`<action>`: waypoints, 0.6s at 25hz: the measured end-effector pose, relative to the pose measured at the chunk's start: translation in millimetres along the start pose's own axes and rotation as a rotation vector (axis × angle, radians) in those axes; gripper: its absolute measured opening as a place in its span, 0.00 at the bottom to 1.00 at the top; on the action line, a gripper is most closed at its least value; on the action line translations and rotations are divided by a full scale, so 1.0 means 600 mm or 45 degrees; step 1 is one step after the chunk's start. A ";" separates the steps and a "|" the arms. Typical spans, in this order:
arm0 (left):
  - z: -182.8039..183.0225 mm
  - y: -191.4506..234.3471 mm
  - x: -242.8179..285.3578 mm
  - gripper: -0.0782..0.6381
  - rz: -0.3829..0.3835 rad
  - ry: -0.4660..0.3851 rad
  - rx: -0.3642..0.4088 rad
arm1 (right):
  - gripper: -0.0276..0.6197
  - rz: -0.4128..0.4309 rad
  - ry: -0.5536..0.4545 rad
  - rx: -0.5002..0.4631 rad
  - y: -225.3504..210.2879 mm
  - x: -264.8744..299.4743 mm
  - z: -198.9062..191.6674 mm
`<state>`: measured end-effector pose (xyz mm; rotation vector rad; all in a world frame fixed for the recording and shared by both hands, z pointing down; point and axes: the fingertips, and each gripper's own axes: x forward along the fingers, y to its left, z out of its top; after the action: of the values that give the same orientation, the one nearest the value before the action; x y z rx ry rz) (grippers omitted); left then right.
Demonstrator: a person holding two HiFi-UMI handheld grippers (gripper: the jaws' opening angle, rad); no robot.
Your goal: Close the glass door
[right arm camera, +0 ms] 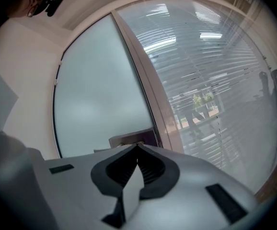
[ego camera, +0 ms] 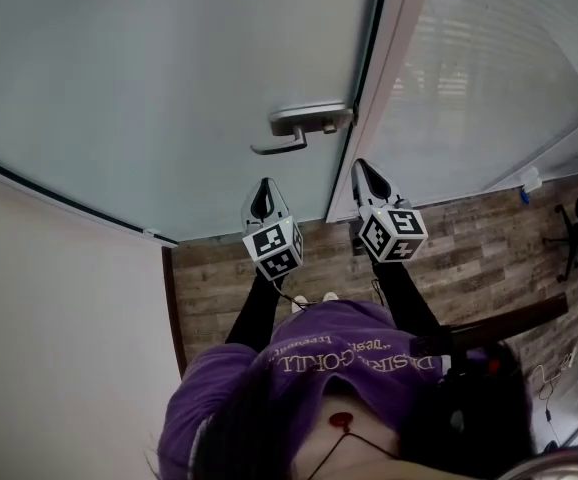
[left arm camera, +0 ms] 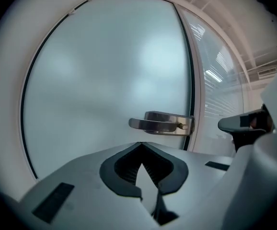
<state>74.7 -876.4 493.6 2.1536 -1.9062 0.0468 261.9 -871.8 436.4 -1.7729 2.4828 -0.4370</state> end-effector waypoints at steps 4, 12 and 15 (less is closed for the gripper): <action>0.001 -0.002 -0.002 0.11 -0.059 -0.021 -0.055 | 0.04 0.001 -0.002 -0.003 -0.005 -0.001 -0.001; 0.007 -0.002 -0.006 0.11 -0.098 -0.014 -0.008 | 0.04 -0.002 0.003 -0.009 0.002 0.004 -0.001; 0.008 -0.001 -0.005 0.11 -0.093 -0.014 -0.005 | 0.04 0.001 0.006 -0.017 0.001 0.005 0.002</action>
<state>74.2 -874.3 488.1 2.2240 -1.8301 0.0171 260.4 -874.3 435.5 -1.7780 2.4949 -0.4262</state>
